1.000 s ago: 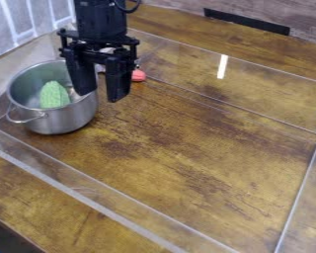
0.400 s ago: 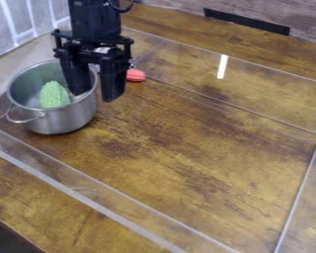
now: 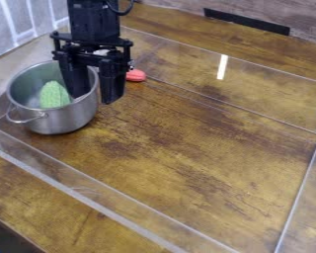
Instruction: Move the orange spoon to the left
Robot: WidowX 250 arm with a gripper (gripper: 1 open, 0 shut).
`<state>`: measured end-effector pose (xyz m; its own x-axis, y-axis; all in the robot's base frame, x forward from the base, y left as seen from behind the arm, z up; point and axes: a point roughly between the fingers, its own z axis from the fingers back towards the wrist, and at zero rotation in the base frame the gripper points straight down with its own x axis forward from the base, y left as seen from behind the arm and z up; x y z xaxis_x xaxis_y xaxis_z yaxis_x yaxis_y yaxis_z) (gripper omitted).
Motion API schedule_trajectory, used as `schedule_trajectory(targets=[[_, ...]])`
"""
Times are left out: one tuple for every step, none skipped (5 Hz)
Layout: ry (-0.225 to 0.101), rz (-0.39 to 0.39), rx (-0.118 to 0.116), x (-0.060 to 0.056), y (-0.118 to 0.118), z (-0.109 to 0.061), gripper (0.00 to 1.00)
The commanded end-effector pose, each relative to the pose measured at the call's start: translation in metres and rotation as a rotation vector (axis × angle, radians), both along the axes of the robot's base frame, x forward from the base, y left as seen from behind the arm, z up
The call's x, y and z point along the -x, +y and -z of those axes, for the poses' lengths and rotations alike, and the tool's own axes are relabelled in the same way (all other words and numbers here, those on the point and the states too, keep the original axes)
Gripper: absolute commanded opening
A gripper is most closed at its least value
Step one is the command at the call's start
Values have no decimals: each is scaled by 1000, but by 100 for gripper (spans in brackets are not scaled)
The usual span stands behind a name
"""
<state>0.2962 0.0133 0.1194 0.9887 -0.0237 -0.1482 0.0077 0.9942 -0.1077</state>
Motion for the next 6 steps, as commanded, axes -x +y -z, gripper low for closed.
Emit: schedule_trajectory(targets=[[-37,4,-5,-2,-2,-11,100],[-33,5,-6,-2,-4,-11,100],[-30,8,-7,-3,-6,-10,100],[-27,10,-9,-3,-7,-10,100],[-16,16,-15,-3,-6,-5,100],[-25,35,-17,-8,-4,-3,100]])
